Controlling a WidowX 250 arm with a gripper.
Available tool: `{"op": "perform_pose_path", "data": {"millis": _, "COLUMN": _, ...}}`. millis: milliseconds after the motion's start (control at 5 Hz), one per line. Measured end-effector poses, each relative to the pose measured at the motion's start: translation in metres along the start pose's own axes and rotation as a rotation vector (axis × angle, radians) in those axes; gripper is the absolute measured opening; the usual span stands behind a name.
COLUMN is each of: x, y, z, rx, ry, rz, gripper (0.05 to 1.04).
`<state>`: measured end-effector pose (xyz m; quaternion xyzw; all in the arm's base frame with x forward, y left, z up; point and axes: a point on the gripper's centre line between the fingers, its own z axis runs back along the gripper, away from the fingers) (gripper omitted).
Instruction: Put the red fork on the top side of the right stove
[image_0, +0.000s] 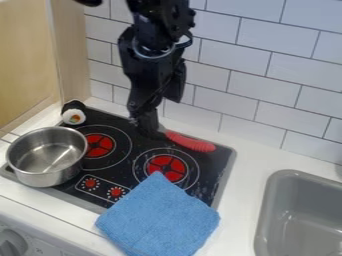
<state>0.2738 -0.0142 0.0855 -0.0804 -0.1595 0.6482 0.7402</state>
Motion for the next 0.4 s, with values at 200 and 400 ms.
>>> {"op": "perform_pose_path", "data": {"millis": 200, "x": 0.0, "y": -0.0008, "z": 0.0002, "rx": -0.003, "ry": 0.0, "rz": -0.003, "gripper": 0.998}}
{"op": "perform_pose_path", "data": {"millis": 400, "x": 0.0001, "y": -0.0013, "z": 0.0005, "rx": -0.005, "ry": 0.0, "rz": -0.003, "gripper": 0.998}}
